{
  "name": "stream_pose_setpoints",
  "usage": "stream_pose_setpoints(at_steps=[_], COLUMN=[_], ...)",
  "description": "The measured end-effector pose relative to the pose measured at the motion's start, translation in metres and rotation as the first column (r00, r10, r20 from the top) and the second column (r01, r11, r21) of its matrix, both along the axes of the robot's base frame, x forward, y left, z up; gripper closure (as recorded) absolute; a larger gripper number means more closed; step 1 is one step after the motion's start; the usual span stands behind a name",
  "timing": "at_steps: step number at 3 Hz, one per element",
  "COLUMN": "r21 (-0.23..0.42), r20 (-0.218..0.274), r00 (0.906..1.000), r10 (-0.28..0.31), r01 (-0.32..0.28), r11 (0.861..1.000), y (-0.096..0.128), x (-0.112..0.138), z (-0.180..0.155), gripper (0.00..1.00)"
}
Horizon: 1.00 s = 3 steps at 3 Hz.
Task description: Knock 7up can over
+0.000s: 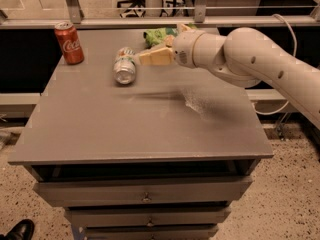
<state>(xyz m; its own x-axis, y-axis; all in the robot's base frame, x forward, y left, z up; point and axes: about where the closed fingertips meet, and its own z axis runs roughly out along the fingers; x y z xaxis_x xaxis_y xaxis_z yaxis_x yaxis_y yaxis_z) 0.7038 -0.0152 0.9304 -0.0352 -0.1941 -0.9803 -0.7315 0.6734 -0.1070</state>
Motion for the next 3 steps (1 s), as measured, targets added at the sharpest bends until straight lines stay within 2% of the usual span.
stream_pose_setpoints(at_steps=[1, 2, 3], r21=[0.024, 0.012, 0.012], r20=[0.047, 0.032, 0.032], r00=[0.9910, 0.9752, 0.9751], r10=[0.126, 0.219, 0.219], r01=[-0.127, -0.220, -0.220], r11=[0.992, 0.976, 0.975], y=[-0.013, -0.002, -0.002], x=[-0.017, -0.037, -0.037], z=[0.015, 0.012, 0.012], gripper=[0.00, 0.00, 0.00])
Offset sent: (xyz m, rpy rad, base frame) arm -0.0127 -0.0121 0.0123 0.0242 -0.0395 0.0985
